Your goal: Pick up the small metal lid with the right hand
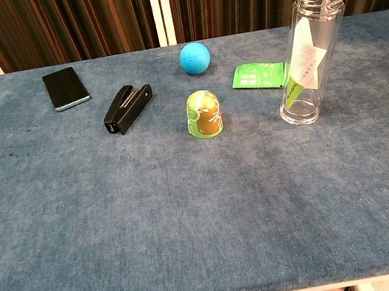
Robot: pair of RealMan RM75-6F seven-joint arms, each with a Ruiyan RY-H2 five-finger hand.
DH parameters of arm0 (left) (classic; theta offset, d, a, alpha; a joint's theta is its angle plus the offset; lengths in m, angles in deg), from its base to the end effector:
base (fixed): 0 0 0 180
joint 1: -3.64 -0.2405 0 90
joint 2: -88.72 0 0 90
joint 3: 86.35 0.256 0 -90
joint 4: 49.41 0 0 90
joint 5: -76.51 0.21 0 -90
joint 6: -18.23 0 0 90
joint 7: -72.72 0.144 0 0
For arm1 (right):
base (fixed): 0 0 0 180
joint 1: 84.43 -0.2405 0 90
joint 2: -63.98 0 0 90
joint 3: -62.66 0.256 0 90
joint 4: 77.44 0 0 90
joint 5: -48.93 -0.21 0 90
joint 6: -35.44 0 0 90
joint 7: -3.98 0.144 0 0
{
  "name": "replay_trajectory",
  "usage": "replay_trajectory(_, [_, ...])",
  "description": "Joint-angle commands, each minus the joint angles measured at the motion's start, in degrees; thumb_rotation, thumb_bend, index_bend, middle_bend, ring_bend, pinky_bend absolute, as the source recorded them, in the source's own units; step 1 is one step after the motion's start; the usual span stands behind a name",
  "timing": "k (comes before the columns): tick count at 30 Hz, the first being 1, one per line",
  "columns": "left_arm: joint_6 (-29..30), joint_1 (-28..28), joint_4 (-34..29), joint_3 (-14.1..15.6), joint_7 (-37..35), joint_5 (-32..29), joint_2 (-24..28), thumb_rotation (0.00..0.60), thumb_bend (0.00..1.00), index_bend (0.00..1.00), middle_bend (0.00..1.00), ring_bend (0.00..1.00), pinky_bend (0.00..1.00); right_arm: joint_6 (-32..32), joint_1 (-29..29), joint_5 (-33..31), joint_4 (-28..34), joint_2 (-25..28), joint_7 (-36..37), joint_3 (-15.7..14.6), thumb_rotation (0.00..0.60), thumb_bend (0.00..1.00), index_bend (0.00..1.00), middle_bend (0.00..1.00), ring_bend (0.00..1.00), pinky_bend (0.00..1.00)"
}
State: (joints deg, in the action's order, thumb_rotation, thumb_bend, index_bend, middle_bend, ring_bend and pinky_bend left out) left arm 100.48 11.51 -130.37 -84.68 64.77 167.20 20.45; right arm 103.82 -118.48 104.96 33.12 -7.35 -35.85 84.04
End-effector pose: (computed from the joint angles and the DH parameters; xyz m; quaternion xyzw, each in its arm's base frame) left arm -0.3332 0.1834 0.1335 -0.6463 -0.3959 -0.3773 0.5322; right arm -0.1265 -0.3302 0.1132 0.6625 -0.3216 0.3970 0.5477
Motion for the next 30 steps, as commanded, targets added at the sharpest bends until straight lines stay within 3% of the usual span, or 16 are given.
replay_trajectory(1, [0.0,-0.1,0.1,0.0,0.0,-0.1,0.0,0.600,0.00,0.11,0.10,0.06,0.14,0.1,-0.4,-0.1,-0.5,-0.3,1.1,-0.8,0.600,0.51,0.70,0.32,0.07,0.19])
replay_trajectory(30, [-0.6,0.3,-0.5,-0.1,0.5,-0.3,0.4,0.600,0.00,0.11,0.10,0.06,0.14,1.5,-2.0,3.3,-6.1,-3.0,9.8,-4.6,0.600,0.51,0.70,0.32,0.07,0.19])
